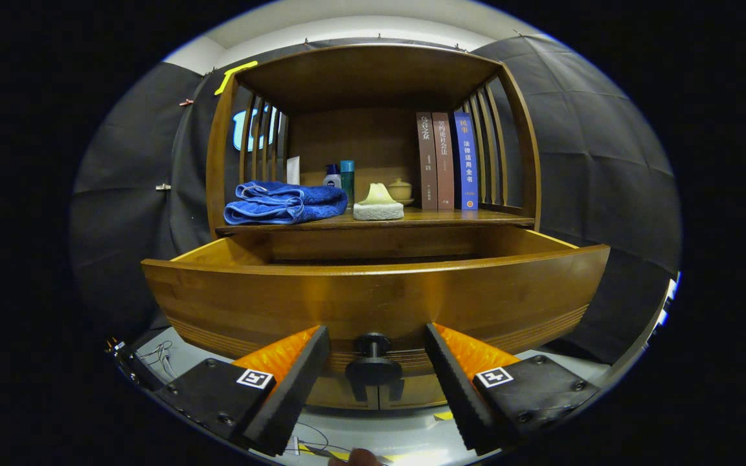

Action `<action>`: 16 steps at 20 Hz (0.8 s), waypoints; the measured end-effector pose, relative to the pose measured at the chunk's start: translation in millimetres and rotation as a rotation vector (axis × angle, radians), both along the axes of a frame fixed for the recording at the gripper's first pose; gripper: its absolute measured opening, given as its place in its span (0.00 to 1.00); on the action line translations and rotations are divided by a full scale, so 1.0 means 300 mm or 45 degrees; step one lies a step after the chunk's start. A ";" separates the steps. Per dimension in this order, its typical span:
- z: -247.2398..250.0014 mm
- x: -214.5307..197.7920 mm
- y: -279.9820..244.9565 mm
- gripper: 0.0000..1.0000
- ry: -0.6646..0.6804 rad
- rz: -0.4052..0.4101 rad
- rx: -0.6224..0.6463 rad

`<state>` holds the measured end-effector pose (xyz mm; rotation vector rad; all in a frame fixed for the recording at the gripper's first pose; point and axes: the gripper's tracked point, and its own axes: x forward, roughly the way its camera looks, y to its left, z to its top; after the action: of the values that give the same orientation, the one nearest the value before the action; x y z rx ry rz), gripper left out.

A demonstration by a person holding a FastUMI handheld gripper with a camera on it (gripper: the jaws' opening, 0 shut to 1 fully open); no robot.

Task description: Pull open the drawer, take out the items inside it, and place them on the countertop above the cabinet.

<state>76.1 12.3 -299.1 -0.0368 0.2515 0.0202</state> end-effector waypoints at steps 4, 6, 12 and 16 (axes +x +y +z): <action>0.000 0.075 0.005 0.98 0.030 -0.002 -0.008; -0.004 0.114 0.009 0.98 0.034 -0.003 -0.001; -0.014 0.219 0.011 0.98 0.038 -0.004 0.021; -0.020 0.274 0.010 0.98 0.032 -0.006 0.052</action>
<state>158.4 15.3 -305.0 0.0048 0.2761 0.0212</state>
